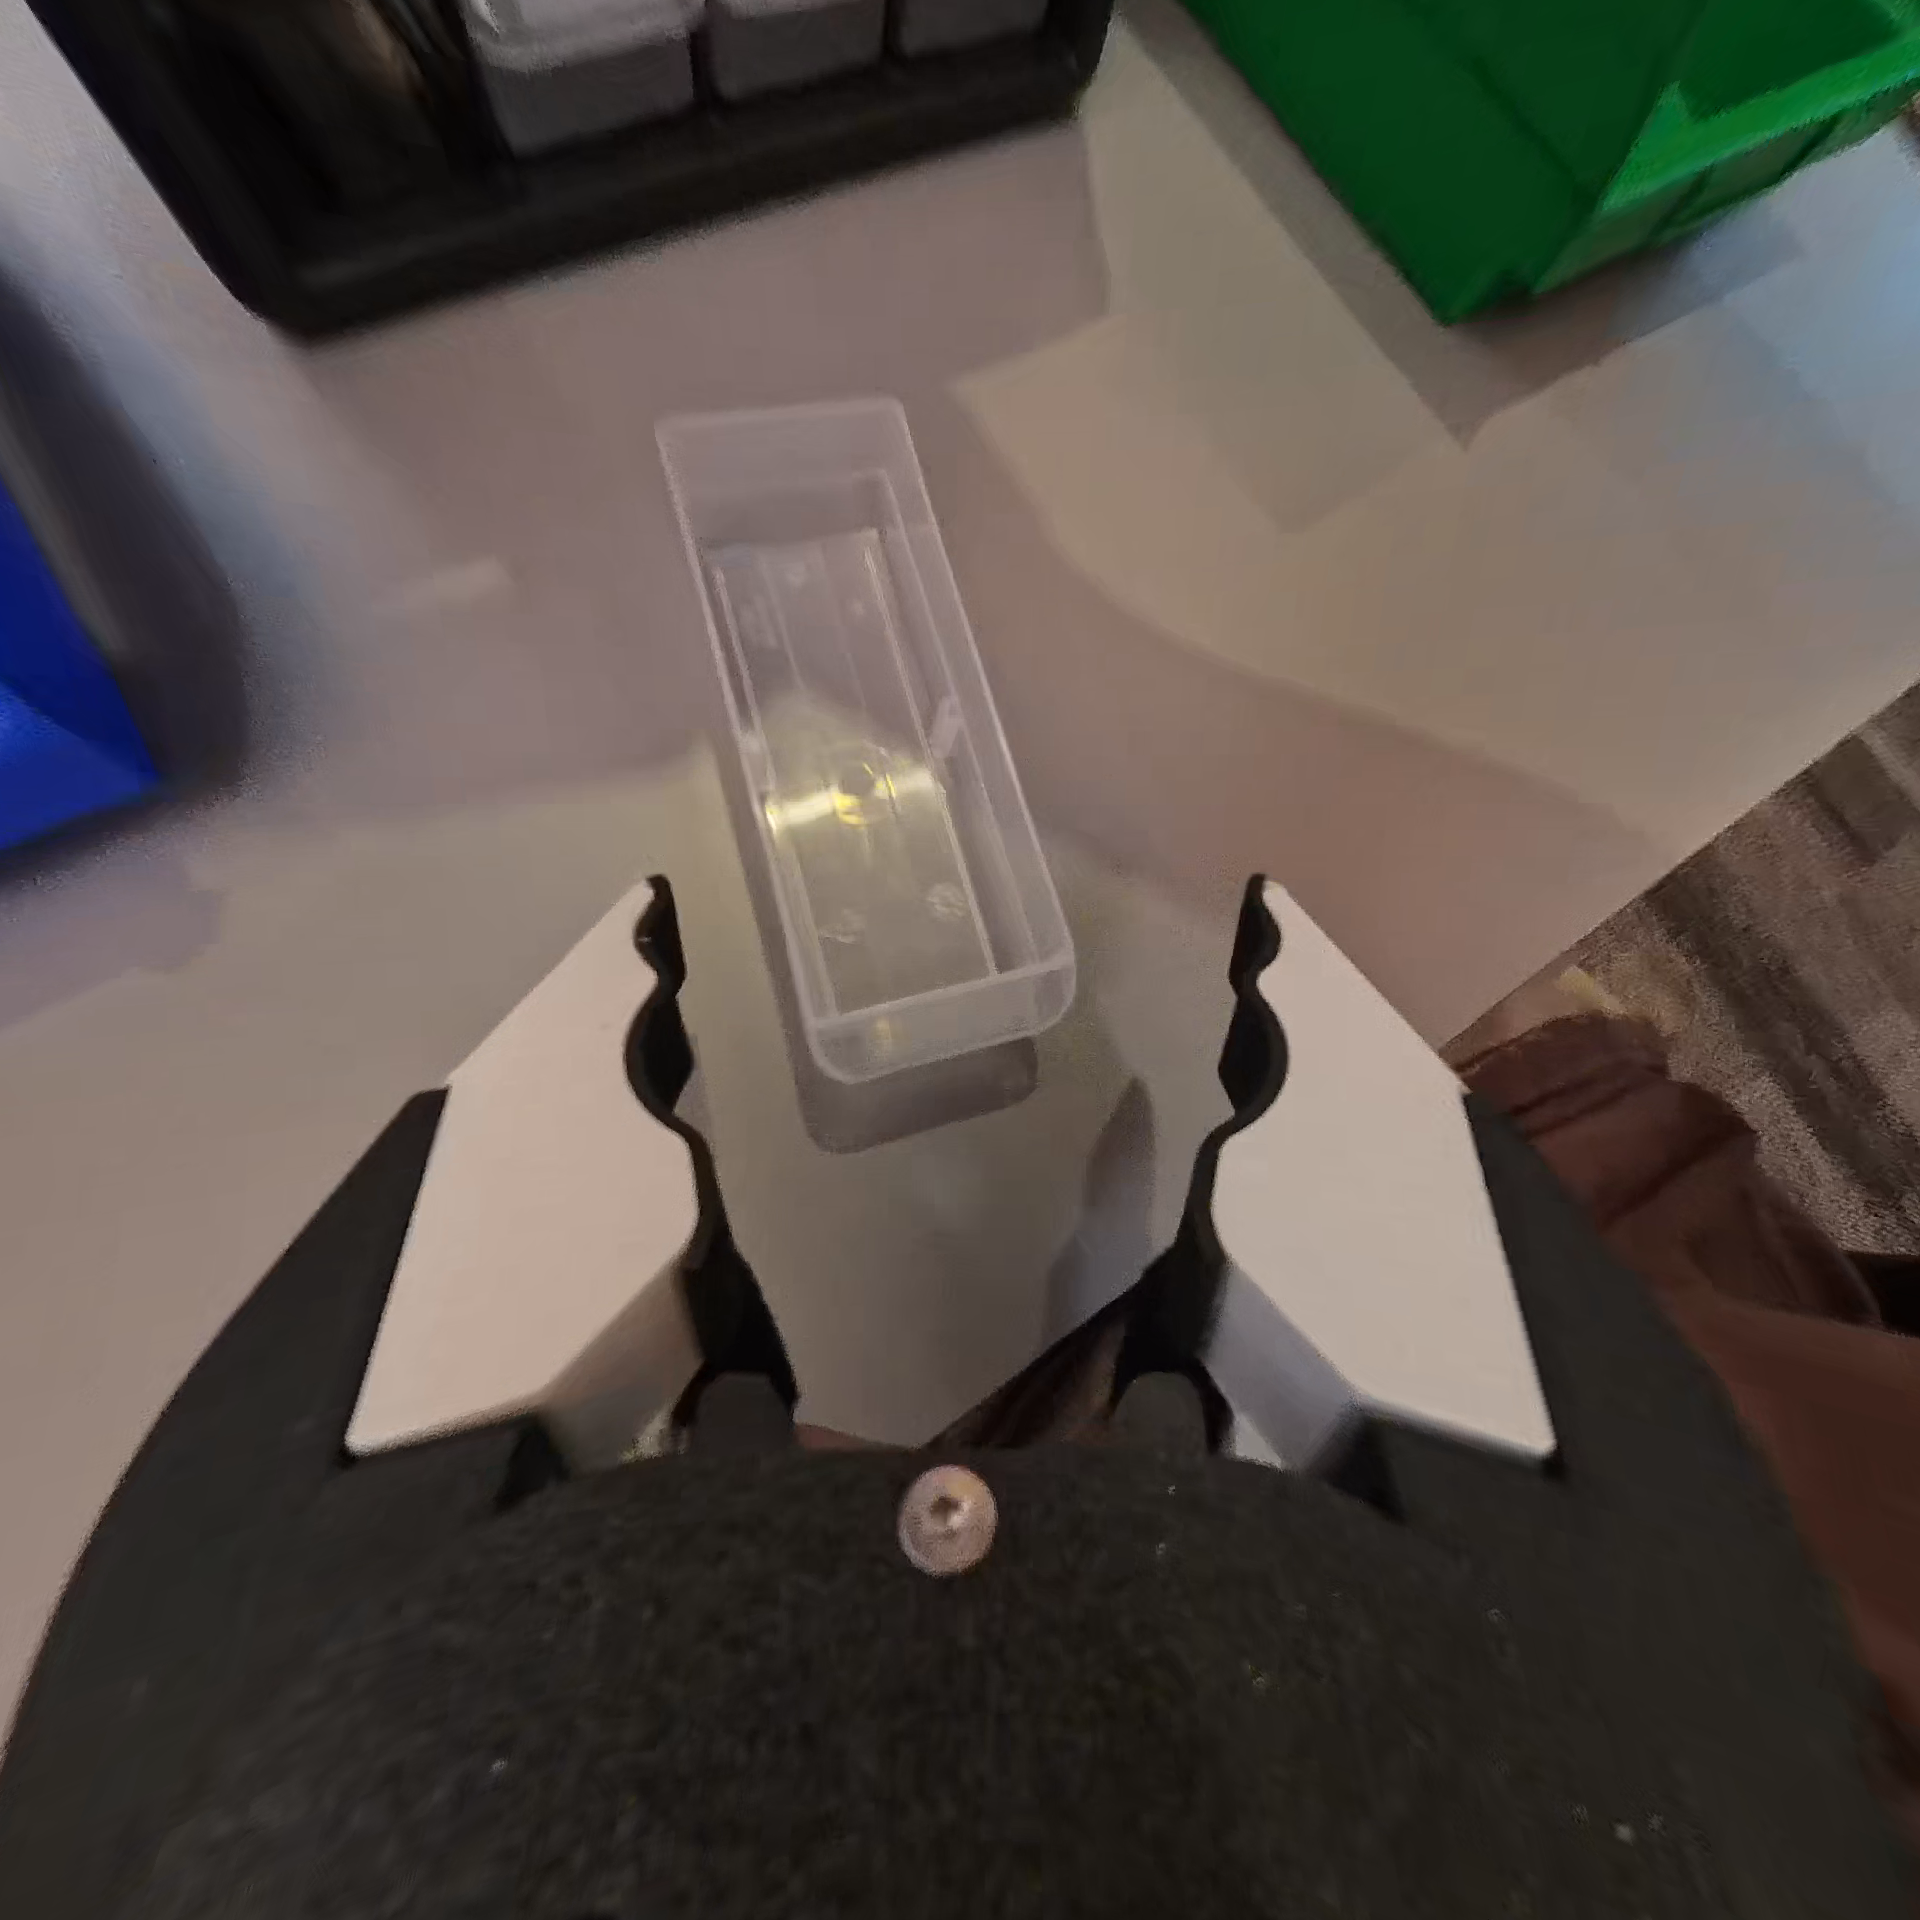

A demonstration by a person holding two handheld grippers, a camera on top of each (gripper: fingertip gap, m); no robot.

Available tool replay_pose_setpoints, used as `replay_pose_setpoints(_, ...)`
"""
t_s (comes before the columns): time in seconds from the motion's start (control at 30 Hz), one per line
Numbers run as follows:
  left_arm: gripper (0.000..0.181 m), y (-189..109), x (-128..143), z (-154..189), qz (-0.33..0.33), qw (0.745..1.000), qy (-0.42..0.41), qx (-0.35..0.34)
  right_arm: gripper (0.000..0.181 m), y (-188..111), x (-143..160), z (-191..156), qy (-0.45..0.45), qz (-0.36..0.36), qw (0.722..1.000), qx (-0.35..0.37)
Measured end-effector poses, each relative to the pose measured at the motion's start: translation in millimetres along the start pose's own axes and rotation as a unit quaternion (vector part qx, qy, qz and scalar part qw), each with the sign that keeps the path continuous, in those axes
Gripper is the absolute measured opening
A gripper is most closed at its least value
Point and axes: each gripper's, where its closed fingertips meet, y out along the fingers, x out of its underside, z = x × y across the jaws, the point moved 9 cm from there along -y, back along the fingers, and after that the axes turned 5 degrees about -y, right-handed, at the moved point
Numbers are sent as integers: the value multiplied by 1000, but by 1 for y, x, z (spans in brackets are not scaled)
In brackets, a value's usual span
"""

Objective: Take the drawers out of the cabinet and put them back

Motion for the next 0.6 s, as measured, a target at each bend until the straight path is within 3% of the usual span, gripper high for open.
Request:
replay_pose_setpoints(0.1,106,21,10,6,-50,998,-13,-39,0,0,2,0,8,11,1000,0)
replay_pose_setpoints(0.17,96,29,12,5,-52,997,-6,-55,0,0,4,0,11,20,1000,0)
replay_pose_setpoints(0.23,72,34,11,6,-57,997,-1,-45,0,0,5,0,8,29,1000,4)
replay_pose_setpoints(0.37,68,36,5,-1,-80,996,31,-16,0,-1,13,-5,14,58,998,31)
replay_pose_setpoints(0.47,67,32,-1,-14,-97,990,99,6,39,-18,26,-24,10,114,992,51)
replay_pose_setpoints(0.6,68,24,-12,-36,-95,974,202,49,58,-36,60,-83,-22,217,975,32)
